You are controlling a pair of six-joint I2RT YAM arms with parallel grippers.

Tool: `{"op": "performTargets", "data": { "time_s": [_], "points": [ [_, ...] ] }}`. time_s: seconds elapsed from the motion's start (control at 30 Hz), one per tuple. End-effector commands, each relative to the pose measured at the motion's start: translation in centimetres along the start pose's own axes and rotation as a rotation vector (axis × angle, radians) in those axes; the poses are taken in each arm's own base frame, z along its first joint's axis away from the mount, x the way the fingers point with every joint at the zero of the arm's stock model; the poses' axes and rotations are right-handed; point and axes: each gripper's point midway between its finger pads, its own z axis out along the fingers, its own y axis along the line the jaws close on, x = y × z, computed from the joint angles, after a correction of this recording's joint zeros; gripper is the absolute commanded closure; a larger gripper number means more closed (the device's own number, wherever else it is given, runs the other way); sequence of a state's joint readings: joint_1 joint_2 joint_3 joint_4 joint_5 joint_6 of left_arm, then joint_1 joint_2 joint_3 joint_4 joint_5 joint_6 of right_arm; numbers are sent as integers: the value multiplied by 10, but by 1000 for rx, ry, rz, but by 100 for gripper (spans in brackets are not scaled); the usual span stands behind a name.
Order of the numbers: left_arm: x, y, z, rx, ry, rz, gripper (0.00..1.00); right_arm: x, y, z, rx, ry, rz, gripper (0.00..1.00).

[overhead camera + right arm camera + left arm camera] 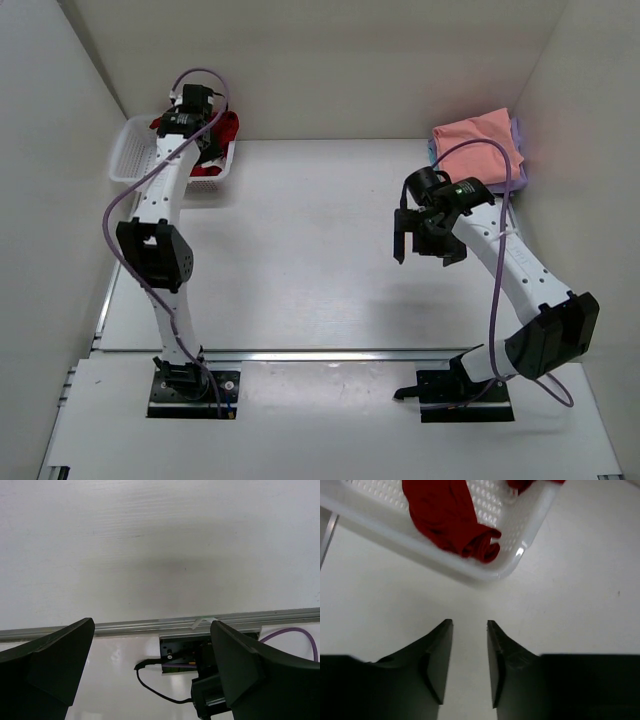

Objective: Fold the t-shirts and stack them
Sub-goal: Grab crumpled tshirt from bin with the left arm

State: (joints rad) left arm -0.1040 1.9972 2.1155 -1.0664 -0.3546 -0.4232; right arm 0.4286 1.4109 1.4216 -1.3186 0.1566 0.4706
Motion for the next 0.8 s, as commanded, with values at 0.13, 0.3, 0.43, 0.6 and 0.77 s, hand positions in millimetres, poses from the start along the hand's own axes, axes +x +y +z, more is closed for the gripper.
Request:
{"op": "performTargets", "data": {
  "time_s": [0.13,0.3,0.43,0.6,0.77],
  "points": [
    [-66,-10,59,111,-124,-150,27,1,-6,-10,-41,5,8,1],
    [-63,-3,120,101,-85,-183,17,2,-13,0,-12,35,25,1],
    [-26,-13,173,107,15,-211,16,-3,-14,7,10,53,29,1],
    [4,-22,203,127,94,-234,25,-9,-19,11,22,65,60,1],
    [0,-22,212,153,96,-295,79,-11,-18,16,26,82,52,1]
  ]
}}
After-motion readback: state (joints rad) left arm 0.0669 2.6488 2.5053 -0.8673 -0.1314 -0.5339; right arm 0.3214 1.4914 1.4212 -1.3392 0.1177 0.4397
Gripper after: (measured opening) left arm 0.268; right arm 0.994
